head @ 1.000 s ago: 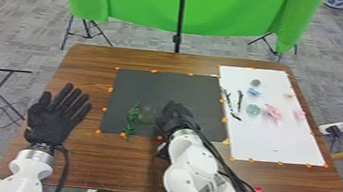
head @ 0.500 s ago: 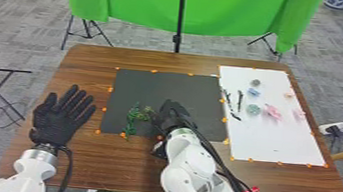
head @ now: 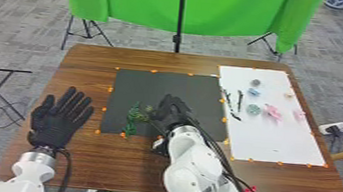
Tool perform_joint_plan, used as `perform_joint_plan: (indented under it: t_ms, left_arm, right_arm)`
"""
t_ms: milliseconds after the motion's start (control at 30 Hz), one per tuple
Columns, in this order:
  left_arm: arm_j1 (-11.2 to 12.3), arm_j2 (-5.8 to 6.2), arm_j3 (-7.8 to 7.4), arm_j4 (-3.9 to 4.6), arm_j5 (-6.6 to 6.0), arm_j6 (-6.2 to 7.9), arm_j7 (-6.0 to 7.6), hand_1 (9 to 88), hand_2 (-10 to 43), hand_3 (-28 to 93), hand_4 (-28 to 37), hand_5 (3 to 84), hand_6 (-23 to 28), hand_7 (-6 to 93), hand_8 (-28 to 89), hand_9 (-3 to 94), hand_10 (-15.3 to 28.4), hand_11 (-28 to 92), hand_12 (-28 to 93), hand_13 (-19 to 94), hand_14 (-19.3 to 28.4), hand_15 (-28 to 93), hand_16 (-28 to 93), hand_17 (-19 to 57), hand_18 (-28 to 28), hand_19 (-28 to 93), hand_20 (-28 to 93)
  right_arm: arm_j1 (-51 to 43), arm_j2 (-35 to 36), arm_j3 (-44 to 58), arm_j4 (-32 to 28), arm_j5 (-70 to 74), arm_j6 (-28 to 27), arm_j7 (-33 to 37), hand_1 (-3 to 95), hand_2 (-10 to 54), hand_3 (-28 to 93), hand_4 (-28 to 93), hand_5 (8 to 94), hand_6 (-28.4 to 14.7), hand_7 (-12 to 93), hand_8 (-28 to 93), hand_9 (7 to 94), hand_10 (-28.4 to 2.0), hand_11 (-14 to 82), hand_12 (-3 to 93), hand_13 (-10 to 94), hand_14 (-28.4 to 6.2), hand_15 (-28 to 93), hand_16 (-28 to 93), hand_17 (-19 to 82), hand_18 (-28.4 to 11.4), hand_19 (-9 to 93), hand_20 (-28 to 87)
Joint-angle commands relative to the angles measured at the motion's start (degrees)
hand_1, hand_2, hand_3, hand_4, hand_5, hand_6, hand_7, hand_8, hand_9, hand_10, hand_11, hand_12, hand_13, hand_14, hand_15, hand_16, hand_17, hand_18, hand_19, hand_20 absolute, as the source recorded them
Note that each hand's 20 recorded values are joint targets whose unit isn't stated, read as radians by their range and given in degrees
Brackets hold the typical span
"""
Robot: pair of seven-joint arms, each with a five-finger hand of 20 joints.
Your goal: Arrange flowers
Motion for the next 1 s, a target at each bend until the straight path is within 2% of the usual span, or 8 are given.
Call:
perform_joint_plan:
  t_ms: [33, 133, 233, 267, 367, 467, 633, 1000]
  left_arm:
    - [4.01, -1.77, -1.66, -1.06, -0.3, -0.88, 2.63, 28.3, 10.8, 79, -28.3, 43.9, 9.5, 9.1, -8, 37.0, 14.9, 16, 10, 26, 16.0, 29, -6, -7.7, 13.2, 31, 11]
    - [4.55, -2.46, -1.8, -1.36, -0.27, -1.42, 3.2, 28.2, 10.8, 79, -28.3, 43.9, 9.4, 9.1, -8, 37.0, 14.9, 16, 10, 26, 16.0, 29, -6, -7.7, 13.2, 31, 11]
    - [5.13, -1.51, -1.67, -2.04, -0.05, -0.52, 3.54, 28.3, 10.8, 79, -28.3, 43.9, 9.4, 9.2, -8, 37.0, 14.9, 16, 10, 26, 16.0, 29, -6, -7.7, 13.2, 31, 11]
    - [5.24, -1.36, -1.74, -2.08, 0.08, -1.04, 3.14, 28.3, 10.8, 79, -28.3, 43.9, 9.4, 9.2, -8, 37.1, 14.9, 16, 10, 26, 15.9, 29, -6, -7.7, 13.2, 31, 11]
    - [5.78, -1.27, -1.98, -2.51, 0.39, -1.31, 3.73, 28.2, 10.9, 79, -28.3, 43.9, 9.5, 9.2, -8, 37.0, 14.9, 16, 10, 26, 16.0, 29, -6, -7.7, 13.1, 31, 11]
    - [6.81, -1.4, -2.71, -3.01, 0.5, -0.18, 4.46, 28.2, 10.9, 79, -28.3, 43.9, 9.4, 9.2, -8, 36.9, 14.9, 16, 10, 26, 16.0, 29, -6, -7.7, 13.1, 31, 11]
    - [6.69, -2.06, -2.31, -3.0, 0.14, -0.16, 4.39, 28.2, 11.0, 79, -28.3, 43.9, 9.5, 9.1, -8, 36.9, 15.0, 16, 10, 26, 16.0, 29, -6, -7.7, 13.2, 31, 11]
    - [5.46, -1.83, -1.66, -2.65, 0.47, -0.28, 3.63, 28.1, 11.0, 79, -28.3, 44.0, 9.6, 9.1, -8, 36.9, 15.0, 17, 10, 26, 16.0, 29, -6, -7.8, 13.2, 31, 11]
  right_arm:
    - [-0.85, 4.68, 2.94, -3.46, 2.56, 0.65, 1.2, 34.6, -4.8, 81, -19, 63.1, -9.2, 28, -12, 70.0, -21.7, 36.8, 21.7, 65, -17.9, 77, 27, 42, -26.7, 93, 59]
    - [-0.47, 7.8, 6.17, -3.83, -1.36, 3.95, 1.34, 34.3, -4.5, 81, -19, 63.2, -9.3, 27, -12, 70.0, -21.7, 36.8, 21.7, 65, -17.8, 77, 27, 42, -26.7, 93, 59]
    - [1.59, 12.54, 10.17, -1.79, -5.44, 6.77, 3.04, 34.1, -4.4, 81, -19, 64.1, -9.2, 26, -12, 70.0, -21.9, 35.0, 21.1, 64, -18.5, 76, 26, 41, -26.6, 93, 57]
    - [2.02, 14.15, 11.69, -1.6, -5.24, 7.25, 4.29, 34.0, -4.5, 81, -19, 64.4, -9.2, 26, -12, 69.7, -22.0, 34.5, 20.9, 64, -18.6, 75, 26, 41, -26.6, 93, 57]
    - [2.09, 18.08, 15.64, -0.85, -6.11, 8.0, 5.12, 33.7, -5.9, 80, -19, 64.5, -9.2, 26, -11, 68.9, -22.3, 34.1, 21.0, 63, -18.9, 75, 26, 41, -27.0, 93, 56]
    - [1.87, 20.17, 16.6, 2.82, -10.31, 7.01, 1.55, 32.8, -8.8, 79, -19, 64.4, -9.3, 26, -11, 67.8, -22.4, 32.7, 20.5, 61, -19.4, 75, 25, 40, -27.3, 93, 57]
    - [4.41, 22.54, 14.49, 8.15, -11.18, 6.31, -0.91, 31.3, -9.5, 75, -22, 61.6, -9.2, 20, -12, 63.6, -22.2, 25.6, 18.0, 57, -20.3, 75, 25, 39, -28.0, 93, 58]
    - [7.64, 21.97, 10.8, 10.76, -13.14, 4.57, -4.26, 28.7, -9.5, 70, -28, 58.8, -9.0, 20, -11, 59.9, -22.0, 21.5, 17.0, 53, -21.4, 78, 27, 38, -28.3, 93, 63]
